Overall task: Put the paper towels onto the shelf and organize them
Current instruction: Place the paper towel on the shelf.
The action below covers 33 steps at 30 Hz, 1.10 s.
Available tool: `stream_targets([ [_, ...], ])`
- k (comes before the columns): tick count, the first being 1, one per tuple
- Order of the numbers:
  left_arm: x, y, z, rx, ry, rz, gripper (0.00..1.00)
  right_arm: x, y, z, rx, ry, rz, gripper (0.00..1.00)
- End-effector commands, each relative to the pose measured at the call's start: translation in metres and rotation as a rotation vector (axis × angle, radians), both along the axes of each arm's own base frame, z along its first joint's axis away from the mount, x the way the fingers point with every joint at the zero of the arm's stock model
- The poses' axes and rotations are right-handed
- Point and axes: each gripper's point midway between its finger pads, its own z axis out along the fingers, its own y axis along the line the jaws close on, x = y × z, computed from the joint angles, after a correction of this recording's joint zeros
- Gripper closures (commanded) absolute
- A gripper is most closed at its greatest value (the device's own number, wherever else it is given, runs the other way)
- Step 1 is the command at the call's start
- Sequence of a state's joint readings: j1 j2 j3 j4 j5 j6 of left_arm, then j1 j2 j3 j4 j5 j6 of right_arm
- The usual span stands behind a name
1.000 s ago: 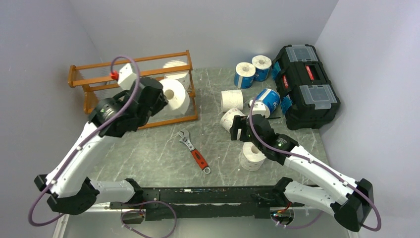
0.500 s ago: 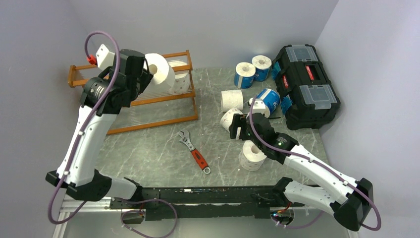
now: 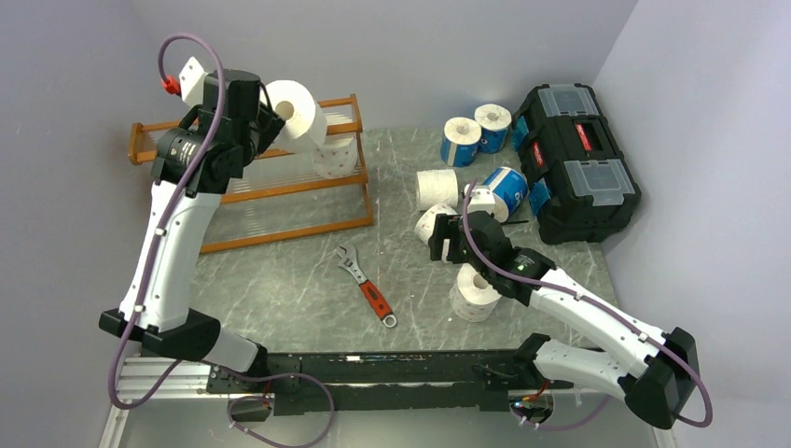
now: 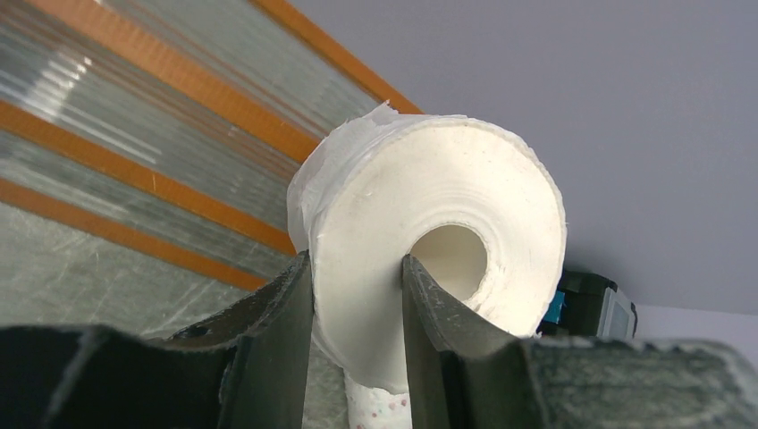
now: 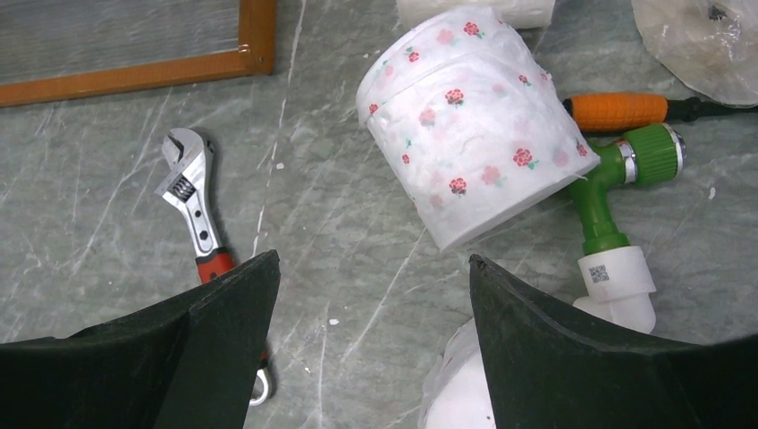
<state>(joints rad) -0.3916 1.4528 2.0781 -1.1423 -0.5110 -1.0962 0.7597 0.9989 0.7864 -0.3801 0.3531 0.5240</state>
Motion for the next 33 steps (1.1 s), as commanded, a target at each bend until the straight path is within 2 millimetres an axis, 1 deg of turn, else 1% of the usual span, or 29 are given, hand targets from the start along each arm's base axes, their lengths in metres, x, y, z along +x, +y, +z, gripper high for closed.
stream_targets([
  [1, 0.018, 0.002, 0.057, 0.055, -0.186, -0.036, 1.0, 0.009, 0.011, 0.022, 0.054, -0.057, 0.017, 0.2],
  [5, 0.032, 0.0, 0.063, 0.123, -0.191, -0.063, 1.0, 0.008, 0.012, 0.019, 0.053, -0.051, 0.024, 0.2],
  [10, 0.052, -0.007, 0.064, 0.141, -0.199, -0.104, 1.0, 0.007, 0.01, 0.015, 0.04, -0.048, 0.026, 0.2],
  [15, 0.067, -0.014, 0.052, 0.114, -0.189, -0.123, 1.0, 0.007, 0.01, 0.014, 0.039, -0.045, 0.028, 0.2],
  [20, 0.08, -0.024, 0.049, 0.103, -0.193, -0.15, 1.0, 0.008, 0.012, 0.013, 0.047, -0.043, 0.041, 0.2],
  [24, 0.089, -0.032, 0.047, 0.093, -0.19, -0.18, 1.0, 0.009, 0.013, 0.01, 0.043, -0.034, 0.047, 0.2],
  [27, 0.093, -0.038, 0.04, 0.085, -0.177, -0.197, 1.0, 0.009, 0.014, 0.008, 0.044, -0.029, 0.05, 0.2],
  [29, 0.096, -0.039, 0.035, 0.088, -0.164, -0.2, 1.0, 0.01, 0.013, 0.009, 0.046, -0.03, 0.049, 0.2],
  [33, 0.1, -0.038, 0.032, 0.092, -0.157, -0.193, 1.0, 0.009, 0.013, 0.007, 0.046, -0.025, 0.05, 0.2],
])
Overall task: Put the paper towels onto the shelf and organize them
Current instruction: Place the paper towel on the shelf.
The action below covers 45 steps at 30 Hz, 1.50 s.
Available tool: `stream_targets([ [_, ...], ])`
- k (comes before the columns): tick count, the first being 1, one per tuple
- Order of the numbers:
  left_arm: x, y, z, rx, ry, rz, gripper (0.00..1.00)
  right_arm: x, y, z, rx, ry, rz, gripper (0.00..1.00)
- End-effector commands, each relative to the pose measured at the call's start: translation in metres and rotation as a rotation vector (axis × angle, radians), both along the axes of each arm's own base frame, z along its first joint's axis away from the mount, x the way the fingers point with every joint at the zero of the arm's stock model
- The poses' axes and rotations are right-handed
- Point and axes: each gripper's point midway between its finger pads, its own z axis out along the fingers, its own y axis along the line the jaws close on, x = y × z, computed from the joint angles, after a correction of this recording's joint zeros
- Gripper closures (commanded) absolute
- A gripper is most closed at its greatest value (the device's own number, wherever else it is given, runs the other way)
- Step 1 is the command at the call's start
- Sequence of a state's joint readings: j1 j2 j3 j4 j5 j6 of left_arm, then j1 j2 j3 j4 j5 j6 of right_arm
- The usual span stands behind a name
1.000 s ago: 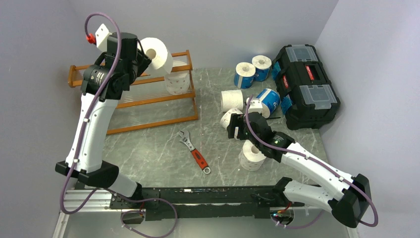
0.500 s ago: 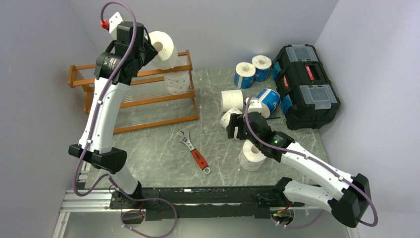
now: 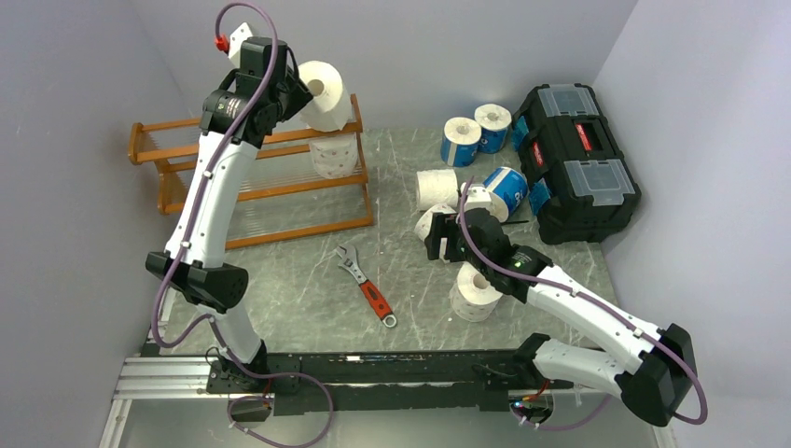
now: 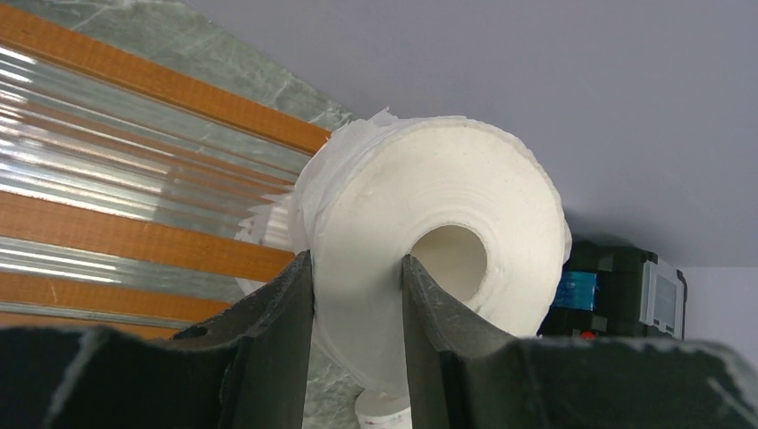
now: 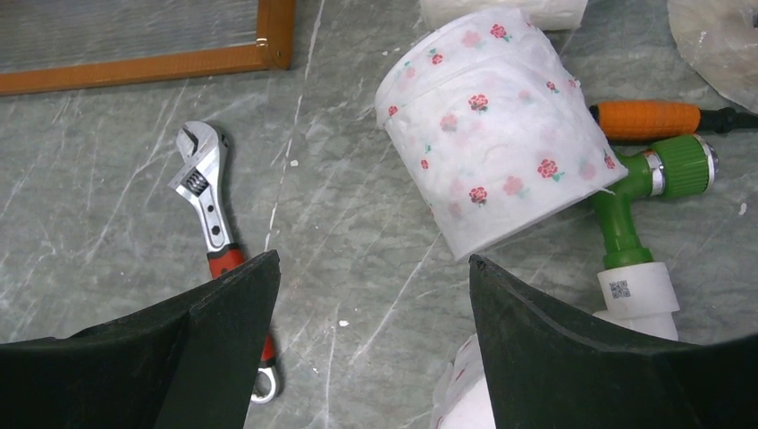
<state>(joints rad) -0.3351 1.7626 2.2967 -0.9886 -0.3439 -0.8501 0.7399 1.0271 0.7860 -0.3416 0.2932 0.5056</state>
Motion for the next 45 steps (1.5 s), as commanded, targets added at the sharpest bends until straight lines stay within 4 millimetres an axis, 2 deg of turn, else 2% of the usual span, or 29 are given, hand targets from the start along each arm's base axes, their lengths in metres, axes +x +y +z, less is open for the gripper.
stream_targets([
  [1, 0.003, 0.0, 0.047, -0.048, -0.148, -0.007, 1.0, 0.005, 0.005, 0.01, 0.032, -0.035, 0.01, 0.2],
  [10, 0.01, 0.0, 0.042, -0.043, -0.143, -0.008, 1.0, 0.004, 0.004, 0.008, 0.033, -0.029, 0.008, 0.2],
  [17, 0.014, -0.001, 0.038, -0.038, -0.141, -0.013, 0.86, 0.005, 0.003, 0.007, 0.031, -0.029, 0.002, 0.2],
  [21, 0.015, -0.002, 0.037, -0.036, -0.143, -0.019, 0.73, 0.005, 0.003, 0.006, 0.029, -0.025, 0.003, 0.2],
  [24, 0.015, -0.002, 0.038, -0.036, -0.148, -0.021, 0.67, 0.005, 0.003, 0.005, 0.028, -0.024, 0.003, 0.2],
  [31, 0.014, -0.001, 0.036, -0.029, -0.148, -0.017, 0.62, 0.006, 0.003, 0.004, 0.029, -0.02, 0.003, 0.2],
  [36, 0.014, 0.0, 0.037, -0.023, -0.151, -0.018, 0.52, 0.006, 0.002, 0.004, 0.03, -0.019, 0.001, 0.2],
  [45, 0.012, 0.002, 0.038, -0.016, -0.156, -0.012, 0.48, 0.005, 0.002, 0.004, 0.03, -0.017, 0.002, 0.2],
])
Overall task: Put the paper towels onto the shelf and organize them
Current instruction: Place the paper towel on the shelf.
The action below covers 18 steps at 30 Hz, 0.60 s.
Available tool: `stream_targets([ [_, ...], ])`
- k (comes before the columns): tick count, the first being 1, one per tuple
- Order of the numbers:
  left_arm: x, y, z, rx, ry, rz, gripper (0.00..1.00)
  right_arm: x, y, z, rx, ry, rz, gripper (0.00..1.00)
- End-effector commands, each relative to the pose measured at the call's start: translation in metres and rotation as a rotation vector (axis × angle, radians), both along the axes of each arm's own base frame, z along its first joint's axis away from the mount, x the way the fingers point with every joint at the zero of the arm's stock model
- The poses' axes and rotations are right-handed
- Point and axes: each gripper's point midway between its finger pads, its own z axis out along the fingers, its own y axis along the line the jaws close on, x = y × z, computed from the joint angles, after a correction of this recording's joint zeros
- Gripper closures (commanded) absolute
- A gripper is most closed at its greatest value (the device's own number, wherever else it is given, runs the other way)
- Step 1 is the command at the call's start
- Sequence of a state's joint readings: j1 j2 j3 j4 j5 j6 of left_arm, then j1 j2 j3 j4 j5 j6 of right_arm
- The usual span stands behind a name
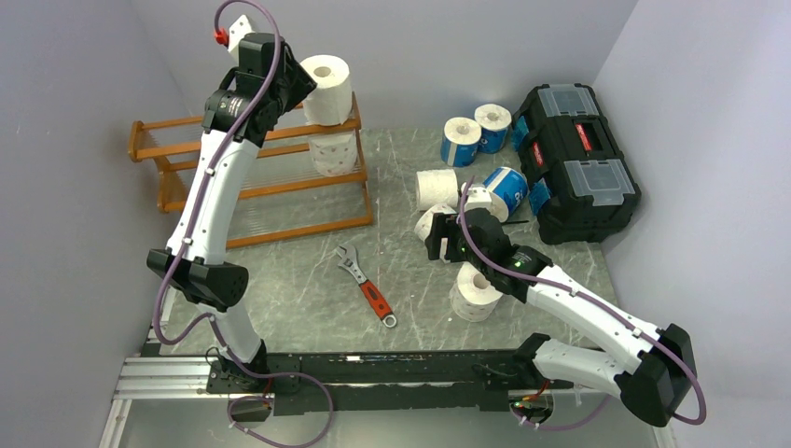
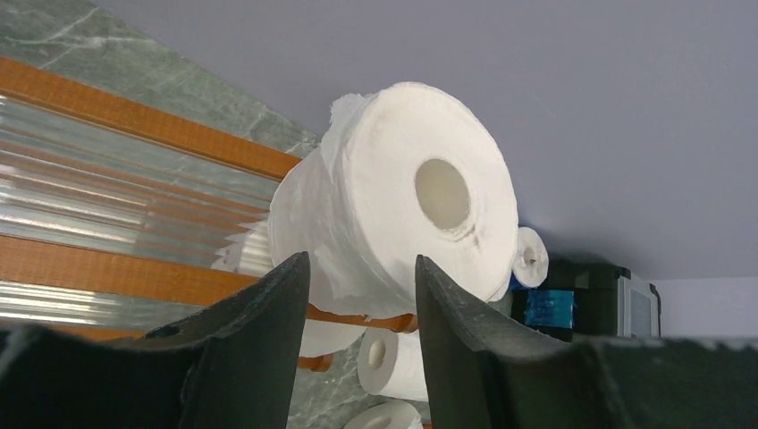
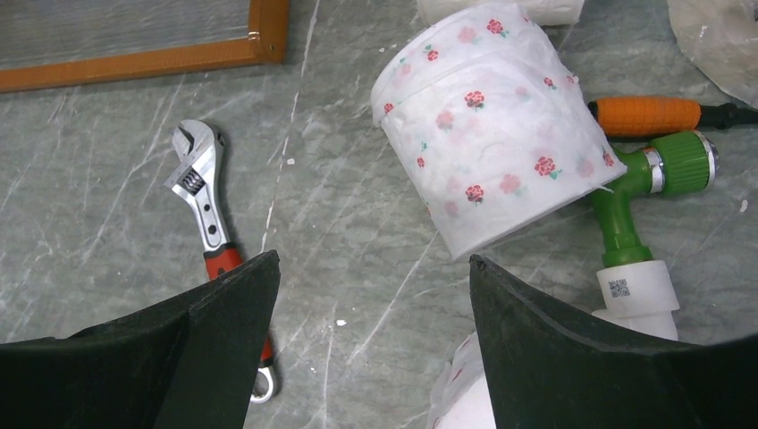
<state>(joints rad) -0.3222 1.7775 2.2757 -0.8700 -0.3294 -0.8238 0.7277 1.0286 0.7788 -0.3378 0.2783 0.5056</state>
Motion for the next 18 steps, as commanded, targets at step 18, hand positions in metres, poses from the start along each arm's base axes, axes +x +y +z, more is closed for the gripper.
stream_targets([
  [18, -0.037, 0.021, 0.052, 0.008, -0.183, 0.013, 0.37, 0.004, 0.005, 0.005, 0.029, -0.019, 0.004, 0.2],
])
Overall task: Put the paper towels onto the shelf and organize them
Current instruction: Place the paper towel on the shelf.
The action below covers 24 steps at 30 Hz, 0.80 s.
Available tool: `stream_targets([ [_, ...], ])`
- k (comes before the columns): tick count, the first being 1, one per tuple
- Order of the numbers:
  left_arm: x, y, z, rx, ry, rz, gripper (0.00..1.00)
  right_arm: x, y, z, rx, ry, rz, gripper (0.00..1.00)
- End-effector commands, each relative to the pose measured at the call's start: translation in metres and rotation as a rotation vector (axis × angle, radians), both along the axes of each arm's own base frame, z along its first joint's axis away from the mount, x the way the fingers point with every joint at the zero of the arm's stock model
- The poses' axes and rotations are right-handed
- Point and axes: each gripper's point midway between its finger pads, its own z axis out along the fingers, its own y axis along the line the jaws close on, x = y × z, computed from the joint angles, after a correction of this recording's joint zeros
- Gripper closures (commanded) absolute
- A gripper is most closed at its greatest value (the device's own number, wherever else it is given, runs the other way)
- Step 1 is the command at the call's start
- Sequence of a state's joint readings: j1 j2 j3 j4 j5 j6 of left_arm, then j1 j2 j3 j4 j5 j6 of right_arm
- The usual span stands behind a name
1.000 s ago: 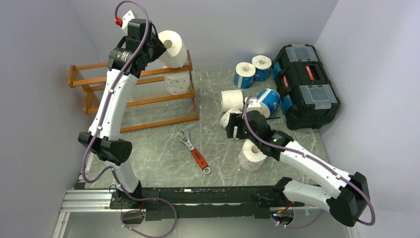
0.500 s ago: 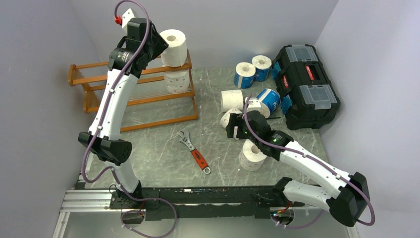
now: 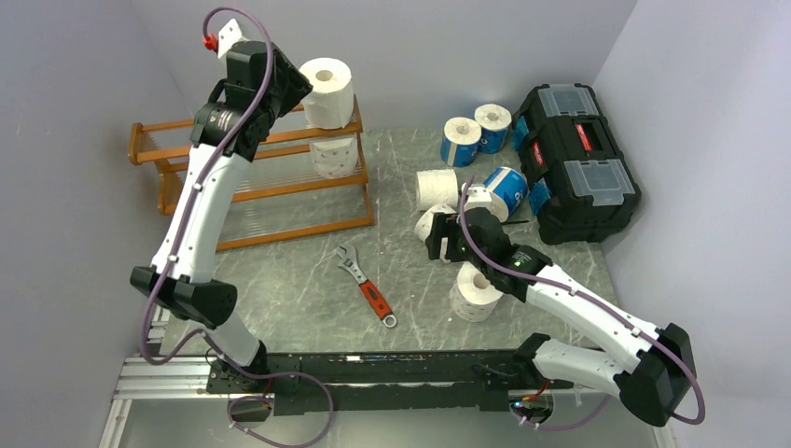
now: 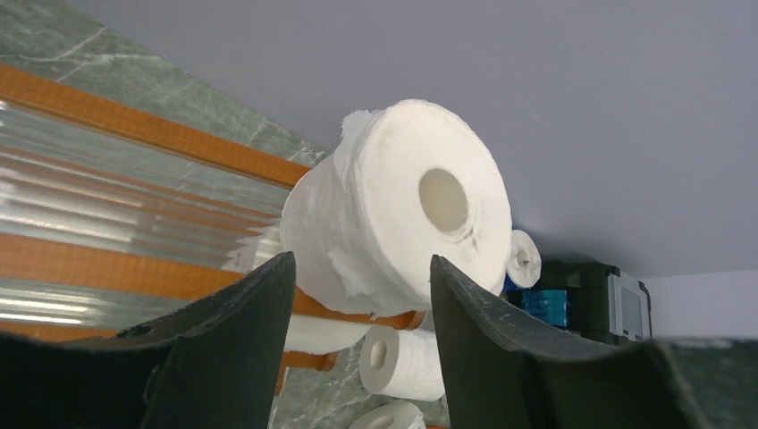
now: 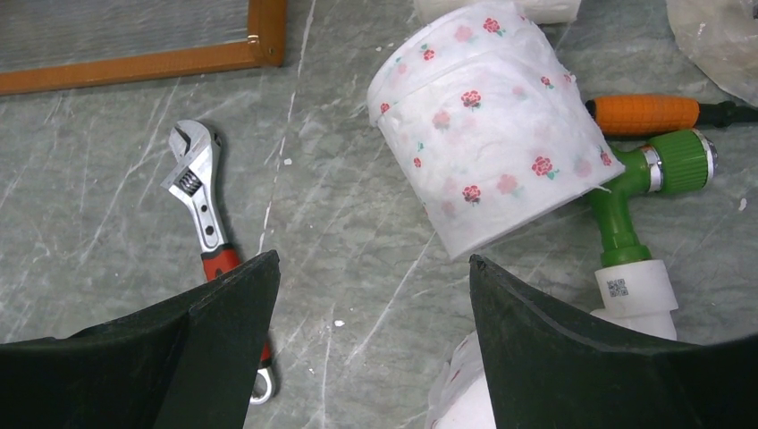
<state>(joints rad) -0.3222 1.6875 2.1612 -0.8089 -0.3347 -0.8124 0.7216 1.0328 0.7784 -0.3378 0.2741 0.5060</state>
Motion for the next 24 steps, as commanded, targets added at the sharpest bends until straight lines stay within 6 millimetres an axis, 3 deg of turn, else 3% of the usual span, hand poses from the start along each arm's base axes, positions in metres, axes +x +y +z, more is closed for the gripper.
stream_targets([
  [1, -0.027, 0.017, 0.047, 0.018, -0.169, 0.01, 0.36, 0.003, 0.005, 0.006, 0.03, -0.022, 0.007, 0.2],
  [6, -0.047, 0.011, 0.047, 0.166, -0.343, -0.126, 0.33, 0.002, 0.006, 0.004, 0.033, -0.016, 0.009, 0.2],
  [10, -0.066, 0.004, 0.052, 0.284, -0.533, -0.223, 0.39, 0.003, 0.006, 0.005, 0.031, -0.018, 0.01, 0.2],
  [12, -0.066, 0.001, 0.046, 0.332, -0.56, -0.252, 0.42, 0.003, 0.006, 0.005, 0.031, -0.018, 0.009, 0.2],
  [18, -0.054, -0.022, 0.031, 0.45, -0.566, -0.4, 0.26, 0.002, 0.008, 0.005, 0.033, -0.013, 0.014, 0.2],
  [24, -0.038, -0.029, 0.012, 0.458, -0.518, -0.432, 0.28, 0.002, 0.004, 0.008, 0.034, -0.022, 0.006, 0.2],
])
